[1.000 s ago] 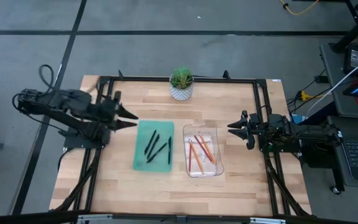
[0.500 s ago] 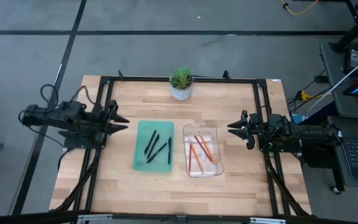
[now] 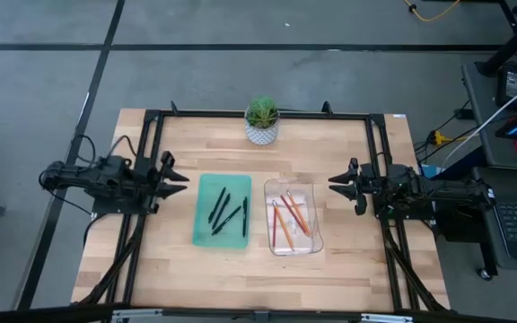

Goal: Sort pens & pencils
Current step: Return to Home Position

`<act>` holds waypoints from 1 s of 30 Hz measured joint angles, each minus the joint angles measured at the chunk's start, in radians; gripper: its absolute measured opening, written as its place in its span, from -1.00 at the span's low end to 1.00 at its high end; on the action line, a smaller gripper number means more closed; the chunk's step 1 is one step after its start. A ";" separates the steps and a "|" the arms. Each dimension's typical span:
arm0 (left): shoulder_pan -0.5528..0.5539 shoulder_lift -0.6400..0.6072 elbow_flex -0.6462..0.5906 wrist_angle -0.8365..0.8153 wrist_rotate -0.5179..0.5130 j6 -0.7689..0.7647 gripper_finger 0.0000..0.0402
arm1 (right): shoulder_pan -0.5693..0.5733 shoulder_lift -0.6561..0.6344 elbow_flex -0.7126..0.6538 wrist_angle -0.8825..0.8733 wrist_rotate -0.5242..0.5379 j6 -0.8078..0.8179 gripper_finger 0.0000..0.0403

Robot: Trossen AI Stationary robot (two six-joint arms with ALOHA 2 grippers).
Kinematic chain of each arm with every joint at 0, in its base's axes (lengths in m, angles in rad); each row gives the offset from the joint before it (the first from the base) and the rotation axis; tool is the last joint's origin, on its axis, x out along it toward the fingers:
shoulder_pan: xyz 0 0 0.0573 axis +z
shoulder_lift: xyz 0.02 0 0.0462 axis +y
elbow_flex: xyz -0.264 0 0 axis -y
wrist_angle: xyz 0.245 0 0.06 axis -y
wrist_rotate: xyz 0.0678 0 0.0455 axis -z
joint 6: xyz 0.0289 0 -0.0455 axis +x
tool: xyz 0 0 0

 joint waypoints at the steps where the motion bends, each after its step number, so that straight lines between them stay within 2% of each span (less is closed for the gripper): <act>1: 0.000 0.000 -0.018 0.005 0.010 0.004 -0.50 | 0.000 0.000 0.000 0.000 0.000 -0.009 -0.37; 5: 0.000 0.000 -0.088 0.050 0.067 0.002 -0.50 | 0.000 0.000 0.000 0.002 0.026 -0.041 -0.37; 9: 0.000 0.000 -0.159 0.134 0.096 0.002 -0.50 | -0.003 0.000 0.000 0.025 0.117 -0.099 -0.37; 20: 0.000 -0.003 -0.161 0.044 0.085 0.055 -0.50 | -0.018 0.000 0.000 0.031 0.190 -0.230 -0.37; 24: 0.000 -0.003 -0.161 0.027 0.072 0.058 -0.50 | -0.044 0.000 0.000 0.030 0.169 -0.225 -0.37; 30: 0.000 -0.003 -0.161 0.015 0.071 0.077 -0.50 | -0.058 0.000 0.000 0.016 0.079 -0.174 -0.37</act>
